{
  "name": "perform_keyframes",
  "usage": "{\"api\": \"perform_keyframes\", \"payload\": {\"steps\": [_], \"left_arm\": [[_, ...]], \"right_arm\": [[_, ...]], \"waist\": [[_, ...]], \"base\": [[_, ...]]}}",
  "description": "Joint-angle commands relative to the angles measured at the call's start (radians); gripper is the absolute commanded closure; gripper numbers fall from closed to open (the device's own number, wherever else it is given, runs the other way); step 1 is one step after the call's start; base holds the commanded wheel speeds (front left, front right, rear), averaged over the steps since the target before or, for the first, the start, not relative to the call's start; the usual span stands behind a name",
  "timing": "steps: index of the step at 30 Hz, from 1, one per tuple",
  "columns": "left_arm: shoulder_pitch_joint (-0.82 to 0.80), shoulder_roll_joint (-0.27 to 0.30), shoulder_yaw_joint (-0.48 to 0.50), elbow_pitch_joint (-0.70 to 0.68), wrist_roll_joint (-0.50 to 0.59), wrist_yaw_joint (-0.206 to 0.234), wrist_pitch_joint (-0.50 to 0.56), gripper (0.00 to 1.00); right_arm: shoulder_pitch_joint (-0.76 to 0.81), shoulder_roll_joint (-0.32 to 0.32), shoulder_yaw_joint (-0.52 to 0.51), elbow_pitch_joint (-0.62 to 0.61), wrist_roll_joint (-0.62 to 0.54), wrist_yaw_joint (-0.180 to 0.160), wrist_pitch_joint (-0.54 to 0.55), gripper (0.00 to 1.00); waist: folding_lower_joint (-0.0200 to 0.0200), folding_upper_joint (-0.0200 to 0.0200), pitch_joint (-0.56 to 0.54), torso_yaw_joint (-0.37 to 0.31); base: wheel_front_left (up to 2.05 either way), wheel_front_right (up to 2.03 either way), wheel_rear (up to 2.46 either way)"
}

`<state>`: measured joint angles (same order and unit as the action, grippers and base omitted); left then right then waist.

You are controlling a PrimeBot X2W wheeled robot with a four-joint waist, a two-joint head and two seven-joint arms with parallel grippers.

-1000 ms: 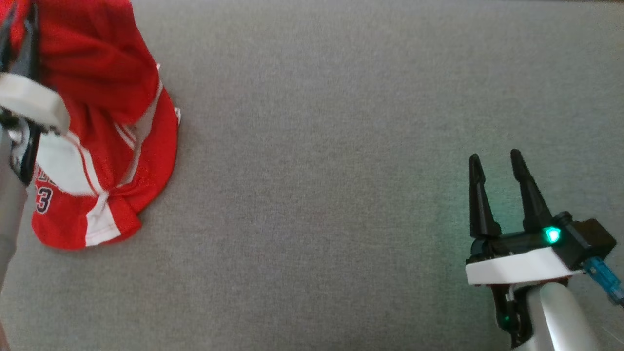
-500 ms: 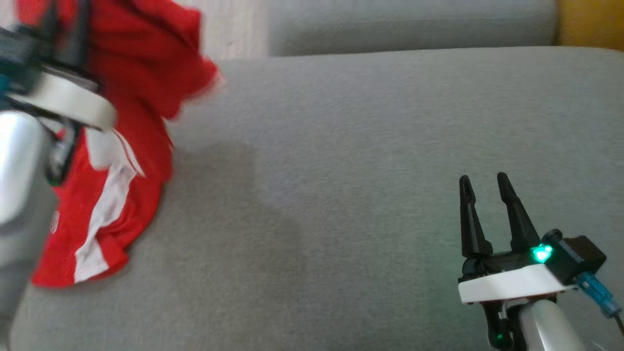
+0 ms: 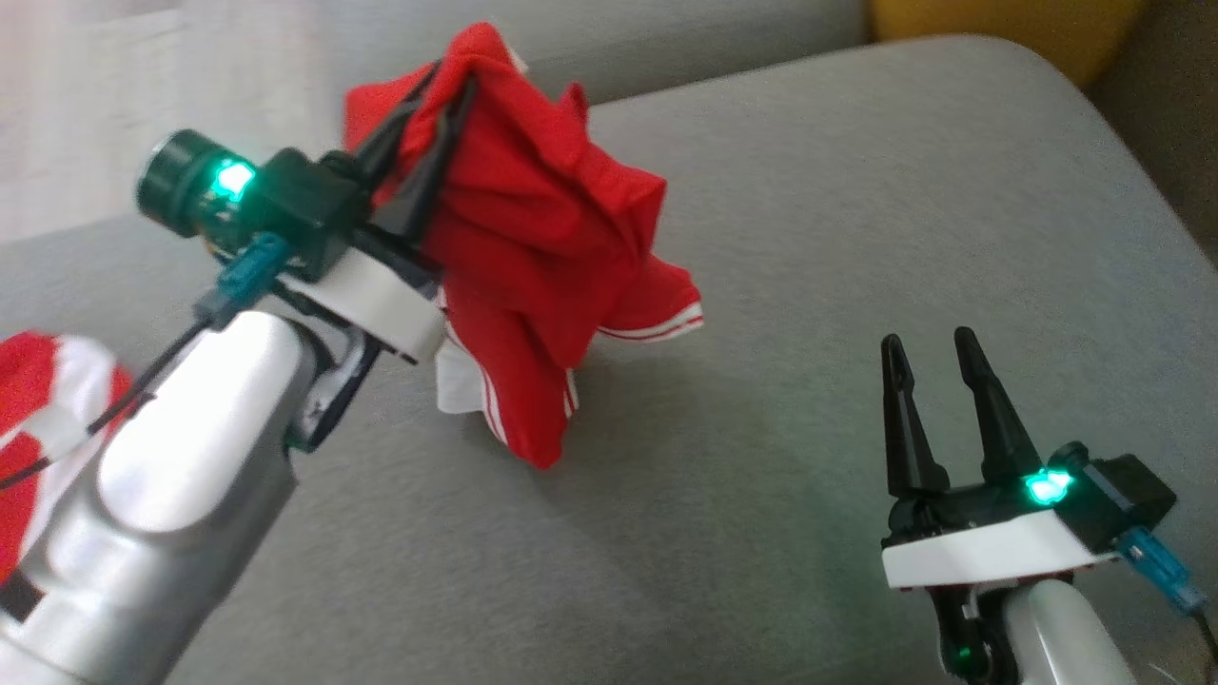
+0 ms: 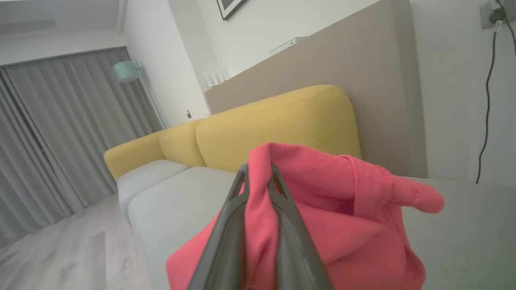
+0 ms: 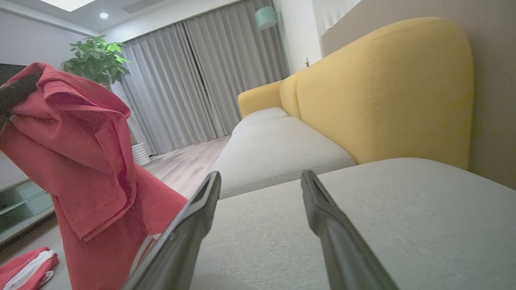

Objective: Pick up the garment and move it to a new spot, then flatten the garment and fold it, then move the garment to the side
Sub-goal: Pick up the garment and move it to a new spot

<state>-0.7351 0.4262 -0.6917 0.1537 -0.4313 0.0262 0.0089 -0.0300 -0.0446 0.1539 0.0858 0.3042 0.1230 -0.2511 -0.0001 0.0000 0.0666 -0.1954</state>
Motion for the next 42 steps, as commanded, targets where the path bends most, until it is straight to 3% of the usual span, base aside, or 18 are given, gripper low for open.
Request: {"api": "perform_keyframes", "payload": {"steps": [1,2,3,4,5,6,12,20,29,37,42], "left_arm": [[-0.078,0.014,0.036,-0.017,0.002,-0.001,0.005,1.0],[-0.09,0.002,0.025,-0.004,0.003,-0.01,0.008,1.0],[-0.105,-0.009,0.015,0.014,0.009,-0.019,0.005,0.86],[-0.105,-0.009,0.015,0.014,0.009,-0.019,0.005,0.86],[-0.12,-0.023,0.007,0.036,0.015,-0.023,-0.002,0.54],[-0.135,-0.041,0.0,0.063,0.02,-0.027,-0.014,0.0],[-0.222,-0.095,-0.005,0.254,0.072,-0.007,-0.128,0.0],[-0.17,-0.09,0.02,0.369,0.047,-0.003,-0.238,0.0],[0.123,-0.077,0.094,0.223,-0.011,0.064,-0.27,0.0],[0.441,-0.141,0.177,0.046,-0.009,0.123,-0.27,0.0],[0.569,-0.189,0.22,-0.013,0.029,0.125,-0.271,0.0]], "right_arm": [[-0.046,-0.006,0.03,-0.04,0.012,0.008,-0.011,0.0],[-0.051,-0.006,0.033,-0.044,0.018,0.008,-0.011,0.0],[-0.055,-0.006,0.034,-0.047,0.024,0.008,-0.011,0.0],[-0.055,-0.006,0.034,-0.047,0.024,0.008,-0.011,0.0],[-0.061,-0.006,0.037,-0.049,0.031,0.008,-0.011,0.0],[-0.065,-0.006,0.036,-0.05,0.036,0.008,-0.011,0.0],[-0.082,-0.006,0.032,-0.058,0.057,0.008,-0.011,0.0],[-0.066,-0.006,-0.008,-0.051,0.038,0.008,-0.011,0.0],[-0.024,-0.006,-0.08,-0.033,-0.023,0.008,-0.011,0.0],[0.033,-0.006,-0.116,-0.013,-0.058,0.008,-0.011,0.0],[0.058,-0.006,-0.099,-0.001,-0.058,0.008,-0.011,0.0]], "waist": [[0.0001,0.0,0.041,-0.08],[0.0001,0.0,0.053,-0.099],[0.0001,0.0,0.065,-0.115],[0.0001,0.0,0.065,-0.115],[0.0001,0.0,0.077,-0.131],[0.0001,0.0,0.086,-0.142],[0.0001,0.0,0.117,-0.163],[0.0001,0.0,0.092,-0.062],[0.0001,0.0,0.017,0.088],[0.0001,0.0,-0.044,0.167],[0.0001,0.0,-0.057,0.179]], "base": [[0.0,0.0,0.0],[0.0,0.0,0.0],[0.0,0.0,0.0],[0.0,0.0,0.0],[0.0,0.0,0.0],[0.0,0.0,0.0],[0.0,0.0,0.0],[0.0,0.0,0.0],[0.0,0.0,0.0],[0.0,0.0,0.0],[0.0,0.0,0.0]]}}
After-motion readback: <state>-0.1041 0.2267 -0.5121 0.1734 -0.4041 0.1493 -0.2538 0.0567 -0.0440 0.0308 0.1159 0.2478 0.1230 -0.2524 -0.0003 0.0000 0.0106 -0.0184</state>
